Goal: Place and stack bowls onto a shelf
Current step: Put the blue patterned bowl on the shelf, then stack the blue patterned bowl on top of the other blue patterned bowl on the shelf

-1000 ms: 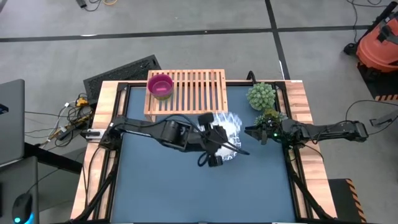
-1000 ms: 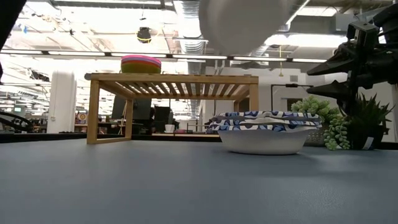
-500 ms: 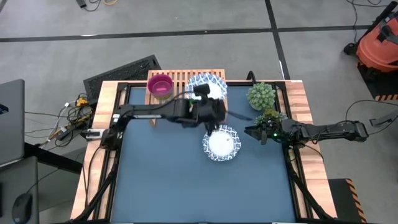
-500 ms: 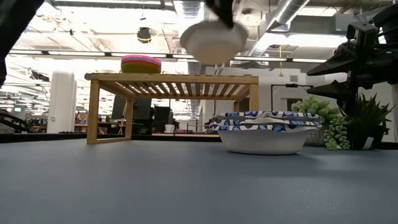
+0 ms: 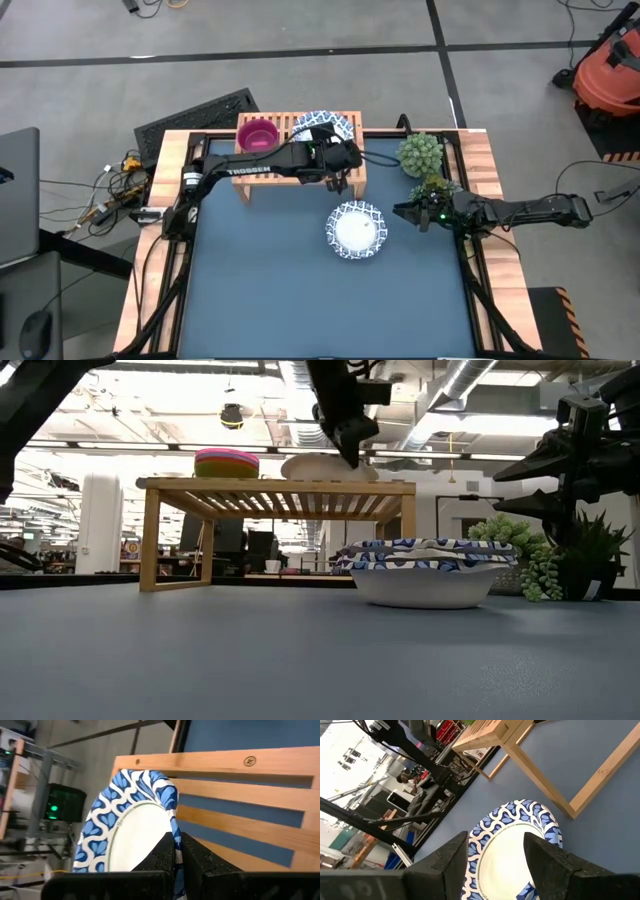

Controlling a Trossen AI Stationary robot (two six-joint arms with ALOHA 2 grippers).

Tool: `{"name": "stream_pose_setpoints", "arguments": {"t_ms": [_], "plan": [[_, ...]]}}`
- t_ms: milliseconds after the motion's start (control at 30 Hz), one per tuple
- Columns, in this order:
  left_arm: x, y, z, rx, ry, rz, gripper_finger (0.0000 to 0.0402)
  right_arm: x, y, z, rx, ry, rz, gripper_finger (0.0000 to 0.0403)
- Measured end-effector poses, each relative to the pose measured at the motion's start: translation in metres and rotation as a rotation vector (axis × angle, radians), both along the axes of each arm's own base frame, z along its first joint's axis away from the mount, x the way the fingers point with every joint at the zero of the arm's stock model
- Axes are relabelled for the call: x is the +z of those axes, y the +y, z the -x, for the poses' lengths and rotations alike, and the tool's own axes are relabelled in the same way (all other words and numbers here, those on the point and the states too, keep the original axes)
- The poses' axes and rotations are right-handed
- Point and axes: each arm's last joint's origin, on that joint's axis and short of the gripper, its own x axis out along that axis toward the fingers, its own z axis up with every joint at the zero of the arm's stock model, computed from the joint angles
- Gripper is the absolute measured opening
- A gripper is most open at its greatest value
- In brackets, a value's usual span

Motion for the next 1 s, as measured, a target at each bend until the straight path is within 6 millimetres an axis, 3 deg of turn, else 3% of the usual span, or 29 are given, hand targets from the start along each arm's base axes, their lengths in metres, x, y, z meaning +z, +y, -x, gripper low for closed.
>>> {"name": "stream_pose_setpoints", "arguments": {"t_ms": [300, 600, 867, 1000], "plan": [[-0.009, -0.001, 0.002, -0.025, 0.009, 0.094, 0.0015, 0.0, 0.0, 0.0, 0.0, 0.0, -0.001, 0.0218], [0.002, -0.008, 0.006, -0.051, -0.005, 0.091, 0.0101, 0.0, 0.0, 0.0, 0.001, 0.0, 0.0, 0.0218], [0.043, -0.031, 0.027, -0.099, -0.104, 0.077, 0.0174, 0.0, 0.0, 0.0, 0.001, 0.0, 0.0, 0.0218], [0.073, -0.054, 0.043, -0.289, -0.209, 0.229, 0.0182, 0.0, 0.0, 0.0, 0.003, 0.002, 0.006, 0.0218]]}}
